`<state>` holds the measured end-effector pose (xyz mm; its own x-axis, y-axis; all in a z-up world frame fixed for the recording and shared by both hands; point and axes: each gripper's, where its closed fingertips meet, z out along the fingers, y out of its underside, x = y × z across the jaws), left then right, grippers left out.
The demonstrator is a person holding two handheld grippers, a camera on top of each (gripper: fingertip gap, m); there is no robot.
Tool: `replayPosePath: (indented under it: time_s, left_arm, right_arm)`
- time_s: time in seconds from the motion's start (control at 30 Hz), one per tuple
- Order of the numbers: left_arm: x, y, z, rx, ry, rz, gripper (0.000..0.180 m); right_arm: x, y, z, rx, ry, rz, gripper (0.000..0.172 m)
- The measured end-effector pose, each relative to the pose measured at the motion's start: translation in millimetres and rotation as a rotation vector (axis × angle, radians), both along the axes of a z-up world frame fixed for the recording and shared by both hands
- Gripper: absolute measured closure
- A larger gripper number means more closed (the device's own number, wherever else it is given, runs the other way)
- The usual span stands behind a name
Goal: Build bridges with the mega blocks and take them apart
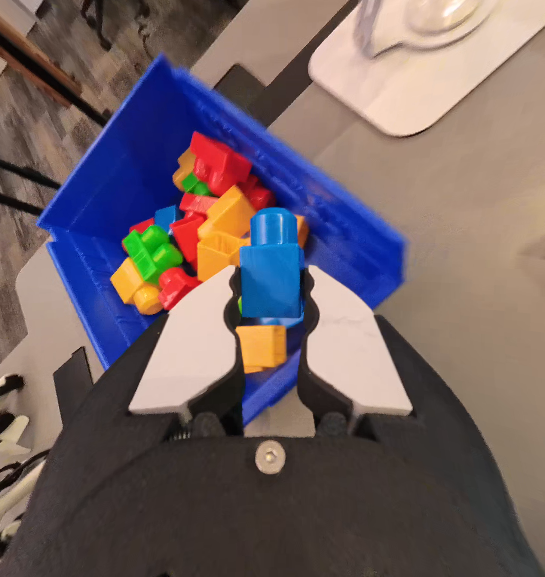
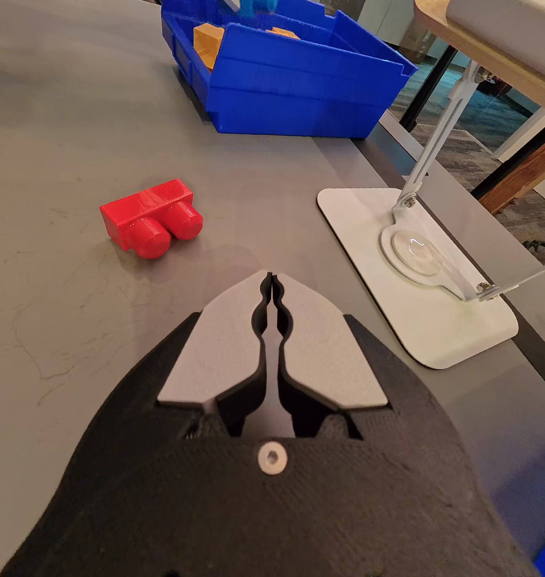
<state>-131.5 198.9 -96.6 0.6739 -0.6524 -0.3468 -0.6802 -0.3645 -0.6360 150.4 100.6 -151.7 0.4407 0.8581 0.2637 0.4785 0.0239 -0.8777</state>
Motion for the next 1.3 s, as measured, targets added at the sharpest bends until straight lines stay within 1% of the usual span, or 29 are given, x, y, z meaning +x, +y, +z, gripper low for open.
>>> replayPosePath:
  time_s: [0.07, 0.13, 0.2, 0.23, 0.33, 0.43, 0.53, 0.63, 0.67, 0.7, 0.8, 0.83, 0.9, 0.93, 1.0, 1.07, 1.1, 1.2, 1.3]
  left_arm:
    - [29, -28, 9, -0.001, -0.044, -0.082, 0.144]
    - [59, -57, 3, -0.026, -0.047, -0.163, 0.144]
    - [80, -79, -11, -0.037, 0.01, -0.219, 0.144]
    - [90, -89, -17, -0.05, 0.015, -0.243, 0.144]
    - [121, -118, -41, -0.153, -0.029, -0.329, 0.144]
    - [136, -135, -71, -0.232, 0.002, -0.367, 0.144]
    - [146, -149, -94, -0.326, 0.021, -0.395, 0.144]
    - [152, -150, -102, -0.339, 0.021, -0.396, 0.143]
    - [151, -148, -103, -0.348, 0.024, -0.379, 0.126]
    - [149, -149, -103, -0.351, 0.025, -0.375, 0.115]
    - [133, -145, -81, -0.318, -0.033, -0.344, 0.112]
    - [120, -135, -69, -0.274, -0.034, -0.302, 0.112]
    - [82, -106, -40, -0.154, -0.04, -0.185, 0.119]
    - [61, -92, -29, -0.121, -0.039, -0.119, 0.122]
    - [15, -66, -18, -0.1, 0.004, 0.032, 0.124]
    - [-22, -48, -21, -0.144, 0.018, 0.165, 0.122]
    - [-31, -41, -22, -0.156, -0.005, 0.198, 0.122]
    - [-49, -25, -35, -0.219, -0.06, 0.275, 0.116]
    - [-59, -15, -49, -0.265, -0.057, 0.307, 0.114]
  right_arm:
    - [0, 0, 0, 0.0, 0.0, 0.0, 0.172]
    - [0, 0, 0, 0.0, -0.001, 0.0, 0.172]
    - [0, 0, 0, 0.001, -0.003, 0.001, 0.172]
    - [0, 0, 0, 0.002, -0.004, 0.001, 0.172]
    - [0, 0, 0, 0.003, -0.003, 0.001, 0.172]
    - [0, 0, 0, 0.003, -0.004, 0.002, 0.172]
    - [0, 0, 0, 0.004, -0.005, 0.002, 0.172]
    - [0, -1, -1, 0.003, -0.005, 0.003, 0.172]
    - [0, 0, 0, 0.003, -0.005, 0.003, 0.172]
    - [0, -1, -1, 0.004, -0.005, 0.003, 0.172]
    - [0, -1, -1, 0.003, -0.007, 0.004, 0.172]
    - [0, -1, -1, 0.002, -0.007, 0.004, 0.172]
    - [0, -1, -1, 0.001, -0.008, 0.005, 0.172]
    - [-1, -1, -1, 0.001, -0.009, 0.005, 0.172]
    - [-1, -1, -1, 0.001, -0.011, 0.005, 0.172]
    - [-1, -1, -2, 0.001, -0.012, 0.005, 0.172]
    - [-1, -1, -2, 0.001, -0.013, 0.006, 0.172]
    - [-1, -1, -2, 0.002, -0.016, 0.007, 0.172]
    - [-1, -1, -2, 0.002, -0.016, 0.008, 0.172]
